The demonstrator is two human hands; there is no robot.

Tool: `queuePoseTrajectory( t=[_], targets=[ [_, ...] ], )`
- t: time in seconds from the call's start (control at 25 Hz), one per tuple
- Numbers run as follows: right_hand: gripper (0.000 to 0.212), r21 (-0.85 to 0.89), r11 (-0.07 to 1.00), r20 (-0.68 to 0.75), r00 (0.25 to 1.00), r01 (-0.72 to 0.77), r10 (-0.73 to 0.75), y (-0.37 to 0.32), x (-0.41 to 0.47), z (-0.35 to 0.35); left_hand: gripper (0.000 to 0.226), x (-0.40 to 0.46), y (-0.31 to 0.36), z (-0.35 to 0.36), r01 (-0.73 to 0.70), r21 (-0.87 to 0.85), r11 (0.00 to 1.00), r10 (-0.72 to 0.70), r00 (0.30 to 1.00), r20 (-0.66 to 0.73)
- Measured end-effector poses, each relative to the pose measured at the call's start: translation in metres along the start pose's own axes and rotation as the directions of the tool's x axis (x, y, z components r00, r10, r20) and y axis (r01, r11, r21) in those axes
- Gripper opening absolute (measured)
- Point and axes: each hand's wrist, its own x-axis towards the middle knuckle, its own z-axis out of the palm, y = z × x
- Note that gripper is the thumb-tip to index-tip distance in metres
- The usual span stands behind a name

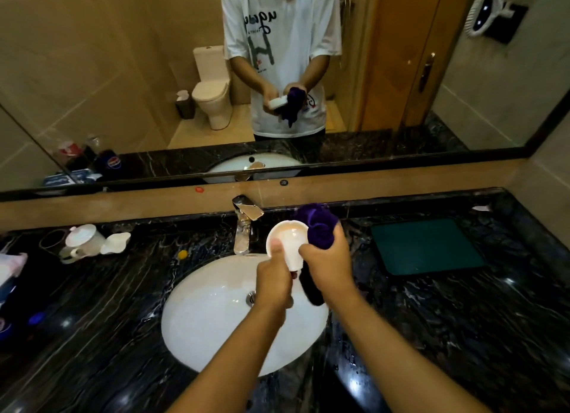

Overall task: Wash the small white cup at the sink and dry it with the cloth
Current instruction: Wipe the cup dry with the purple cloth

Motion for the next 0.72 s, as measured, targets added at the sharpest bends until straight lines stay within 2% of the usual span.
queuePoseTrajectory(
  t=[0.04, 0.08, 0.12, 0.16, 0.24, 0.32, 0.44, 0.48, 0.52, 0.56, 0.6, 0.64, 0.68, 0.72],
  targets=[
    [0.058, 0.000, 1.000, -0.078, 0.997, 0.013, -0.013, 0.013, -0.009, 0.010, 0.058, 0.003, -0.006, 0.005, 0.120, -0.174, 0.977, -0.110, 0.992, 0.069],
    [0.055, -0.020, 0.999, -0.118, 0.993, 0.028, -0.030, 0.023, -0.017, 0.018, 0.055, 0.005, -0.012, 0.009, 0.199, -0.330, 0.923, -0.158, 0.977, 0.146],
    [0.053, -0.057, 0.997, -0.110, 0.993, 0.044, -0.050, 0.029, -0.022, 0.021, 0.055, 0.008, -0.019, 0.010, 0.232, -0.412, 0.881, -0.175, 0.970, 0.171],
    [0.050, -0.088, 0.995, -0.059, 0.997, 0.047, -0.052, 0.032, -0.023, 0.020, 0.056, 0.012, -0.023, 0.005, 0.227, -0.417, 0.880, -0.176, 0.972, 0.158],
    [0.043, -0.082, 0.996, 0.063, 0.998, 0.029, -0.024, 0.036, -0.016, 0.005, 0.059, 0.024, -0.027, -0.011, 0.147, -0.285, 0.947, -0.146, 0.989, 0.024],
    [0.033, -0.012, 0.999, 0.072, 0.997, -0.034, 0.035, 0.040, -0.013, -0.011, 0.052, 0.035, -0.023, -0.032, 0.066, -0.198, 0.978, -0.083, 0.993, -0.081],
    [0.021, 0.073, 0.986, 0.025, 0.988, -0.151, 0.150, 0.049, -0.011, -0.022, 0.034, 0.040, -0.022, -0.050, 0.026, -0.071, 0.997, -0.036, 0.991, -0.132],
    [0.020, 0.058, 0.985, 0.068, 0.985, -0.161, 0.157, 0.050, -0.010, -0.021, 0.034, 0.039, -0.023, -0.052, 0.030, -0.029, 0.999, -0.033, 0.993, -0.109],
    [0.024, 0.022, 0.989, 0.131, 0.981, -0.144, 0.140, 0.049, -0.010, -0.017, 0.034, 0.036, -0.026, -0.052, 0.040, -0.087, 0.995, -0.043, 0.998, -0.039],
    [0.029, -0.064, 0.994, 0.194, 0.975, -0.093, 0.104, 0.048, -0.010, -0.011, 0.033, 0.033, -0.030, -0.051, 0.057, -0.203, 0.977, -0.046, 0.997, 0.060],
    [0.031, -0.225, 0.974, 0.253, 0.965, -0.006, 0.064, 0.048, -0.009, -0.003, 0.035, 0.030, -0.033, -0.051, 0.084, -0.331, 0.940, -0.033, 0.987, 0.158],
    [0.031, -0.440, 0.892, 0.304, 0.952, 0.101, 0.042, 0.052, -0.010, 0.004, 0.040, 0.027, -0.037, -0.050, 0.110, -0.397, 0.911, -0.023, 0.976, 0.219],
    [0.029, -0.652, 0.734, 0.331, 0.942, 0.191, 0.050, 0.058, -0.012, 0.012, 0.042, 0.024, -0.039, -0.049, 0.127, -0.410, 0.903, -0.023, 0.968, 0.249],
    [0.028, -0.781, 0.577, 0.330, 0.942, 0.237, 0.061, 0.062, -0.015, 0.018, 0.040, 0.023, -0.043, -0.047, 0.125, -0.387, 0.914, -0.026, 0.968, 0.250]
  ],
)
